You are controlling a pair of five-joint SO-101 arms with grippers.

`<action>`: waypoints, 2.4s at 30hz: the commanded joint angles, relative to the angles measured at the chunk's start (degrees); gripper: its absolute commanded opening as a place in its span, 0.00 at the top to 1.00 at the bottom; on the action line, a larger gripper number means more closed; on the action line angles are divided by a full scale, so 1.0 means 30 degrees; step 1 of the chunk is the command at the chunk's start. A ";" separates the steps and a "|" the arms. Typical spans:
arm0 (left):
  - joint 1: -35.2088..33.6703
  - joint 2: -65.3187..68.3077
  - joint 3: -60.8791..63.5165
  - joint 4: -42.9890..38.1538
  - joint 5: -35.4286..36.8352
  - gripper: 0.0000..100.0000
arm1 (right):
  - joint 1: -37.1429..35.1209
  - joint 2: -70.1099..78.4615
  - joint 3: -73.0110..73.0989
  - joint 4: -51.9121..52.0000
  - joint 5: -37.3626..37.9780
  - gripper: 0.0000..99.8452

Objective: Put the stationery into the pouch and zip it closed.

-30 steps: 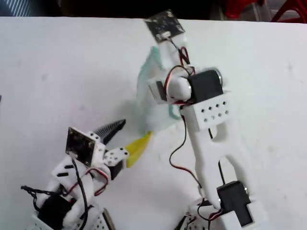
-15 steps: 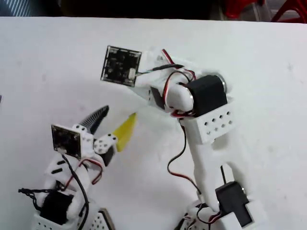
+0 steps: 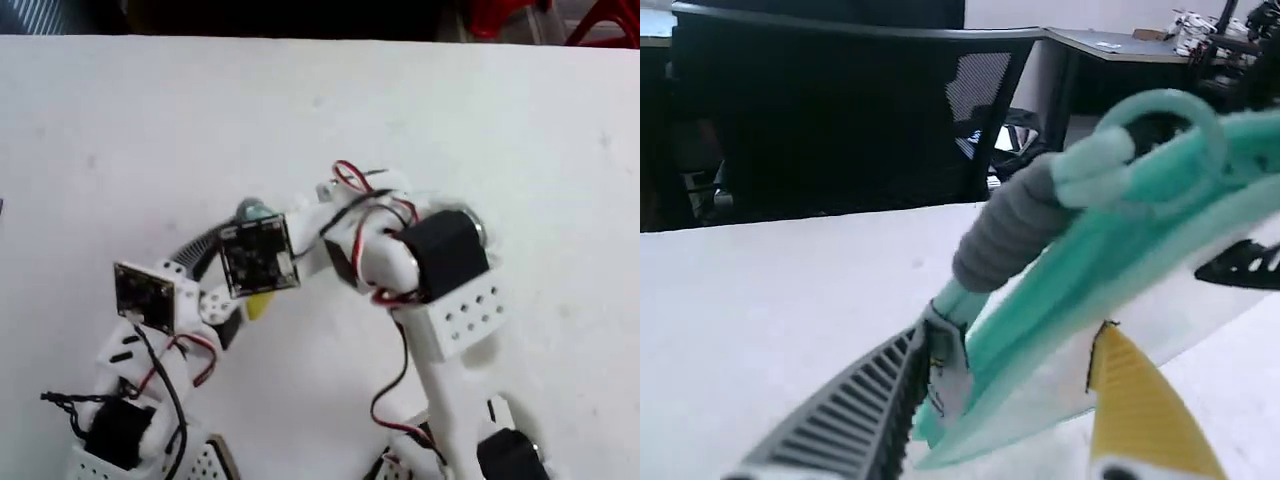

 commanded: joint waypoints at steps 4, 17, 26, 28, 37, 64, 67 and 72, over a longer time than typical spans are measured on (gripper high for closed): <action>0.3033 0.0161 0.0674 0.0029 -0.1788 0.74 | -0.0747 -0.1158 -0.0029 0.0337 0.0234 0.98; 0.2681 0.0161 -0.0205 0.1026 -0.1670 0.76 | -0.1187 -0.0601 0.1641 0.0366 0.0322 0.98; 0.1099 0.0161 -0.0234 0.0234 -0.1670 0.76 | 0.0073 -0.0630 0.2374 0.0366 0.0410 0.98; 0.0982 0.0161 -0.0234 0.0234 -0.1670 0.76 | -0.0396 -0.0630 0.2872 0.0366 0.0410 0.98; 0.2359 0.0161 -0.0205 0.0615 -0.1700 0.76 | -0.2711 -0.0513 0.3341 0.0308 0.0410 0.98; 0.0659 0.0132 -0.1875 0.1084 -0.1700 0.74 | -0.1187 -0.0630 0.2168 0.0308 0.1670 0.98; 0.1656 -0.0249 -0.2989 0.2608 -0.1700 0.74 | -0.2007 -0.0630 0.1289 0.0337 0.1582 0.98; 0.2154 -0.0630 -0.4425 0.4337 -0.1700 0.74 | -0.3004 -0.0630 0.0996 0.0396 0.1582 0.98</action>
